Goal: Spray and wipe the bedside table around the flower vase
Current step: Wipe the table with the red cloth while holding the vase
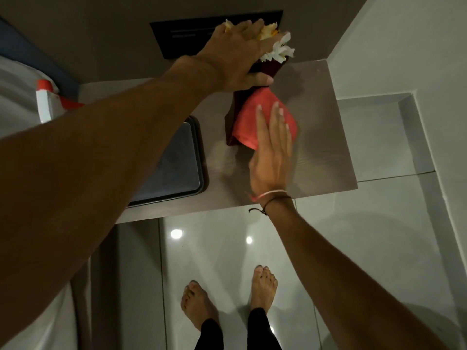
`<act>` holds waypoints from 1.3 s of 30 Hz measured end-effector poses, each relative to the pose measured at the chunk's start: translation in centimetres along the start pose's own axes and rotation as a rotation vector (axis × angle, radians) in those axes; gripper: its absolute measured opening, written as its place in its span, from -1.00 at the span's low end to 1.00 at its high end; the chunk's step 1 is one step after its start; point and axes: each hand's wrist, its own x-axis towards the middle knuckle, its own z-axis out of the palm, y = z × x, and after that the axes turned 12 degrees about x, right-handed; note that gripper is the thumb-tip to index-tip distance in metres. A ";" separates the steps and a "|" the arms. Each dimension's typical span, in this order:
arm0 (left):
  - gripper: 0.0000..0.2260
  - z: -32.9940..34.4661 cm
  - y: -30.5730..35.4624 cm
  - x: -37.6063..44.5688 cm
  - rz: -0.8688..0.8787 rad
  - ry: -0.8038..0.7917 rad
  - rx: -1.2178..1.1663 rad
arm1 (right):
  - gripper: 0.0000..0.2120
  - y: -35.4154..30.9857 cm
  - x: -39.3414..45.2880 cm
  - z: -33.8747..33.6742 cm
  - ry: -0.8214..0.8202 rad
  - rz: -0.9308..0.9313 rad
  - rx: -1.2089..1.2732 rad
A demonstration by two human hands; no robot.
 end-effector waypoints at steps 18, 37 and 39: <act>-0.28 0.3 0.1 0.2 -0.027 0.035 0.027 | -0.36 3.7 -4.5 -1.8 0.143 0.180 0.024; -0.28 0.5 0.6 -0.2 -0.047 0.051 -0.001 | -0.38 4.4 -7.0 -1.6 -0.109 0.092 -0.133; -0.28 0.5 0.5 -0.2 -0.055 0.052 -0.008 | -0.31 5.1 -6.1 -2.2 -0.109 0.186 -0.236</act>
